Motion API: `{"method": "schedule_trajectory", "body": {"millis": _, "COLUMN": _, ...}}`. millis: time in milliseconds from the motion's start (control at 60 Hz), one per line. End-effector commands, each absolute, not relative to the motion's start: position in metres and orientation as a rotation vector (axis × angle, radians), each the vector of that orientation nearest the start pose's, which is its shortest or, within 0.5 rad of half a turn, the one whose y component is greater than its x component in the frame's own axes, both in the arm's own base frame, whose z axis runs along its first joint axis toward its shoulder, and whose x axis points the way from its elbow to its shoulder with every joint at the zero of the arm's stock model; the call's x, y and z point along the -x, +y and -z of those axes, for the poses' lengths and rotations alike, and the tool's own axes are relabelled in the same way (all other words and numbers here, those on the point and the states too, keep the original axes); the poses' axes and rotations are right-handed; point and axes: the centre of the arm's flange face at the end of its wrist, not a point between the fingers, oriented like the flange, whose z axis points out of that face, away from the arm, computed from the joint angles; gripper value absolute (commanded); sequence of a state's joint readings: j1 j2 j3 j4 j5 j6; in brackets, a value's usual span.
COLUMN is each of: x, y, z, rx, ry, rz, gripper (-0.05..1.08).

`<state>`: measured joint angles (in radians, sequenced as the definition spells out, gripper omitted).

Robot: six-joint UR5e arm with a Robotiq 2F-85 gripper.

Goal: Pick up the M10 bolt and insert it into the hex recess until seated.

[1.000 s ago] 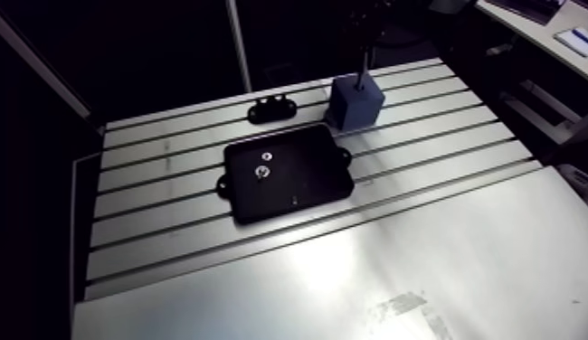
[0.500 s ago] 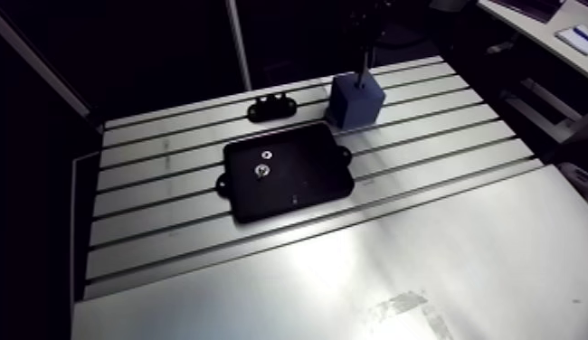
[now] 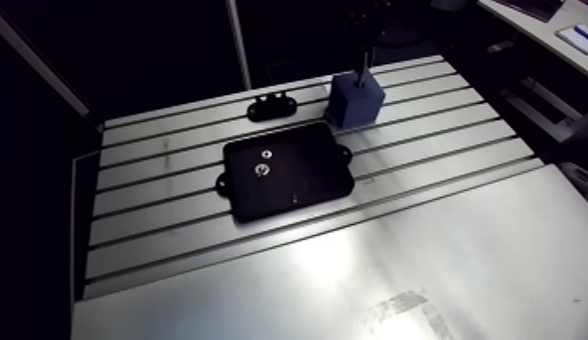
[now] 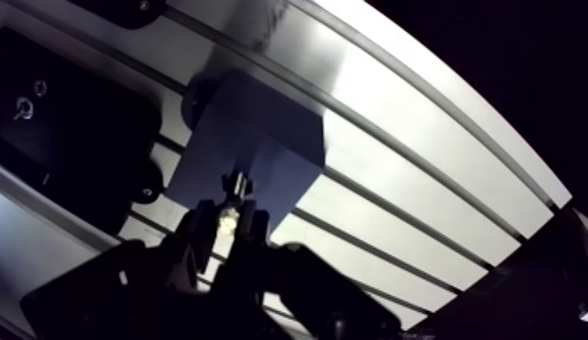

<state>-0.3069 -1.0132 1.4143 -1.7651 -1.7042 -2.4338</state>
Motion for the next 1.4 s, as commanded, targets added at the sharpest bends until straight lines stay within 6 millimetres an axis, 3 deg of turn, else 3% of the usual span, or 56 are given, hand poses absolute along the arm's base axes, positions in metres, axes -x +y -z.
{"method": "schedule_trajectory", "body": {"millis": 17, "x": 0.668, "y": 0.086, "z": -0.252, "rx": 0.814, "ry": 2.778, "rz": 0.007, "gripper": 0.86}}
{"method": "schedule_trajectory", "body": {"millis": 67, "x": 0.669, "y": 0.086, "z": -0.25, "rx": 0.812, "ry": 2.777, "rz": 0.009, "gripper": 0.84}}
{"method": "schedule_trajectory", "body": {"millis": 150, "x": 0.667, "y": 0.085, "z": -0.247, "rx": 0.808, "ry": 2.772, "rz": 0.014, "gripper": 0.69}}
{"method": "schedule_trajectory", "body": {"millis": 267, "x": 0.665, "y": 0.085, "z": -0.245, "rx": 0.807, "ry": 2.772, "rz": 0.011, "gripper": 0.56}}
{"method": "schedule_trajectory", "body": {"millis": 300, "x": 0.665, "y": 0.085, "z": -0.244, "rx": 0.808, "ry": 2.784, "rz": 0.0, "gripper": 0.43}}
{"method": "schedule_trajectory", "body": {"millis": 350, "x": 0.664, "y": 0.085, "z": -0.244, "rx": 0.809, "ry": 2.79, "rz": -0.006, "gripper": 0.35}}
{"method": "schedule_trajectory", "body": {"millis": 367, "x": 0.664, "y": 0.084, "z": -0.244, "rx": 0.814, "ry": 2.798, "rz": -0.01, "gripper": 0.23}}
{"method": "schedule_trajectory", "body": {"millis": 383, "x": 0.664, "y": 0.084, "z": -0.244, "rx": 0.814, "ry": 2.798, "rz": -0.01, "gripper": 0.23}}
{"method": "schedule_trajectory", "body": {"millis": 400, "x": 0.664, "y": 0.084, "z": -0.244, "rx": 0.812, "ry": 2.804, "rz": -0.015, "gripper": 0.08}}
{"method": "schedule_trajectory", "body": {"millis": 433, "x": 0.664, "y": 0.084, "z": -0.243, "rx": 0.812, "ry": 2.807, "rz": -0.018, "gripper": 0.03}}
{"method": "schedule_trajectory", "body": {"millis": 817, "x": 0.666, "y": 0.088, "z": -0.247, "rx": 0.781, "ry": 2.837, "rz": -0.024, "gripper": 0.01}}
{"method": "schedule_trajectory", "body": {"millis": 950, "x": 0.669, "y": 0.096, "z": -0.255, "rx": 0.683, "ry": 2.883, "rz": -0.031, "gripper": 0.01}}
{"method": "schedule_trajectory", "body": {"millis": 1100, "x": 0.675, "y": 0.1, "z": -0.278, "rx": 0.546, "ry": 2.963, "rz": -0.036, "gripper": 0.01}}
{"method": "schedule_trajectory", "body": {"millis": 1150, "x": 0.675, "y": 0.099, "z": -0.296, "rx": 0.481, "ry": 3.0, "rz": -0.051, "gripper": 0.01}}
{"method": "schedule_trajectory", "body": {"millis": 1300, "x": 0.667, "y": 0.096, "z": -0.325, "rx": 0.259, "ry": 3.03, "rz": -0.059, "gripper": 0.01}}
{"method": "schedule_trajectory", "body": {"millis": 1400, "x": 0.662, "y": 0.093, "z": -0.333, "rx": 0.107, "ry": 3.014, "rz": -0.048, "gripper": 0.06}}
